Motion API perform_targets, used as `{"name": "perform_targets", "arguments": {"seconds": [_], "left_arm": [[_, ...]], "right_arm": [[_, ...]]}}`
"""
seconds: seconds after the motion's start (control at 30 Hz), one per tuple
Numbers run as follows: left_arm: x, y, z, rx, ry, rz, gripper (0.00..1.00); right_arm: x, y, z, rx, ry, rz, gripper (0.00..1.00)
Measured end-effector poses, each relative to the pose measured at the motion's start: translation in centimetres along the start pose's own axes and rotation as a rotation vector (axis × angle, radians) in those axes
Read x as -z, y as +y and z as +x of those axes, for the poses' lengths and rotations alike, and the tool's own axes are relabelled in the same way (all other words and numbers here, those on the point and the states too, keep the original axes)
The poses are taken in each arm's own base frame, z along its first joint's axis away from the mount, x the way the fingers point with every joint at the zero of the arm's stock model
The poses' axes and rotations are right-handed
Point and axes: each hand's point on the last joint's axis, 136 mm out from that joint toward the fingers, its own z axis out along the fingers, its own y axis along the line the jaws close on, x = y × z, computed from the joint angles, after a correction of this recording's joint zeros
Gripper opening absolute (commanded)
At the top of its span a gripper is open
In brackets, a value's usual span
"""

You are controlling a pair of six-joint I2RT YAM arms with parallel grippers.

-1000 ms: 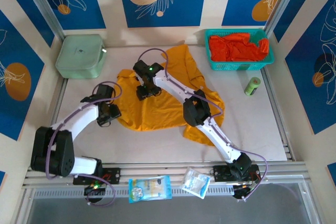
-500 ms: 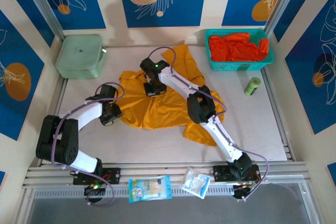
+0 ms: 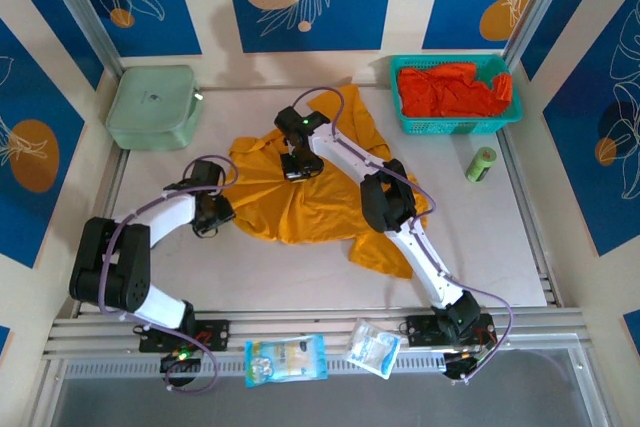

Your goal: Fold and stack the t-shirts

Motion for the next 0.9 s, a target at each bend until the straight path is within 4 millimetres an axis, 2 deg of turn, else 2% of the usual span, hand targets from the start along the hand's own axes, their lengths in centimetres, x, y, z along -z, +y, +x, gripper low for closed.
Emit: {"name": "perform_targets", "arguments": {"seconds": [0.5,0.6,0.67,0.8,0.9], "left_arm": [[-0.7,-0.4,-0.6,-0.001,0.031,-0.031,0.46],[-0.7,-0.4,-0.7,-0.001,0.042,-0.039,0.43],[-0.8,-0.3,-0.7,-0.001,0.052,-0.050,0.37],[-0.8,0.2,-0.7,-0.001,0.068,-0.082,0.10],[-1.0,-0.3,-1.2,-0.002,0.060,-0.066,0.00]], "right_arm": [[0.0,0.8,0.4,0.002,0.006,-0.017,0.00],[-0.1,1.1,0.6,0.006,0.011,-0.025,0.00],[-0.1,1.3,0.8,0.008,0.014,-0.028,0.00],[-0.1,1.4,0.9,0.008,0.019,-0.036,0.02],[-0.1,1.5,1.0,0.007,0.026,-0.043,0.16]]}}
